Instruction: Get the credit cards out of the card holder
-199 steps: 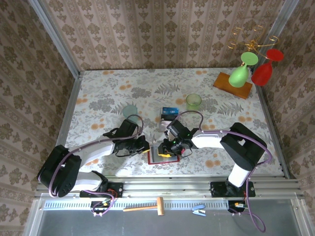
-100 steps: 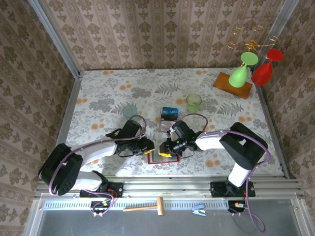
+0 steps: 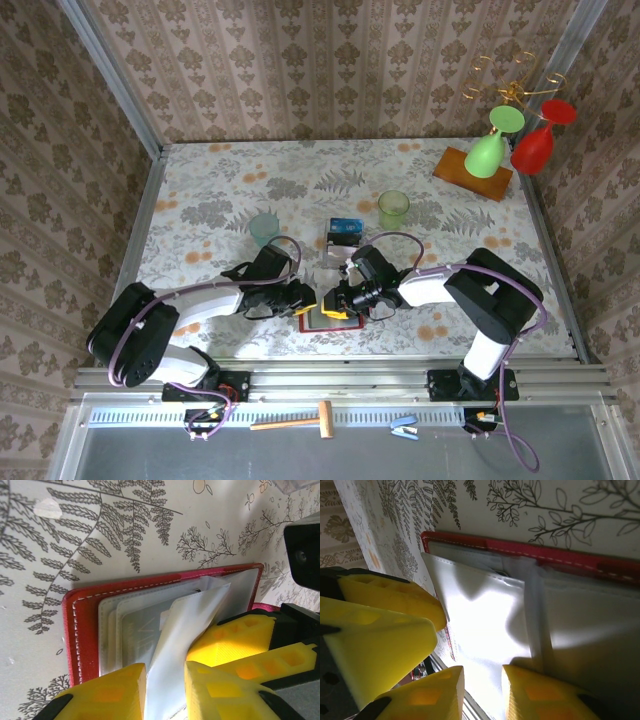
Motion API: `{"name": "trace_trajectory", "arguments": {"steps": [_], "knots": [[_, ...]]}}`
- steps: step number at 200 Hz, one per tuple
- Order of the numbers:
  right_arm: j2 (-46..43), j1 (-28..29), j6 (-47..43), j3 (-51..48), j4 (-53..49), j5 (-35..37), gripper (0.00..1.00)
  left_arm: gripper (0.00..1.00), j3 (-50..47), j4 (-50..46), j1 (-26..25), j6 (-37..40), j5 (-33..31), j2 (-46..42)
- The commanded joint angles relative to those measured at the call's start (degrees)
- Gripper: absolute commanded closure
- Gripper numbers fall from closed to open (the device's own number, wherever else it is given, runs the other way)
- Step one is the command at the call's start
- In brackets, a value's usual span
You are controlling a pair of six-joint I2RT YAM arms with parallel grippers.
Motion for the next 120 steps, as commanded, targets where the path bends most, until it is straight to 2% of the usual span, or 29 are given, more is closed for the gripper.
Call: {"name": "trace_trajectory", "arguments": {"steps": [1, 50, 120], "knots": [[1.33, -0.45, 0.17, -1.50, -1.54, 0.93, 0.71, 0.72, -0.18, -0.81, -0.53, -0.10, -0.64, 0.97], [1.29, -0.67, 0.25, -1.76, -1.39, 0.82, 0.71, 0.73, -0.35, 1.76, -0.79, -0.85, 0.70, 2.69], [1.22, -0.63, 0.67, -1.85, -0.84, 0.80, 0.71, 0.84, -1.63, 6.73, -0.81, -3.16, 2.93, 2.87]]}}
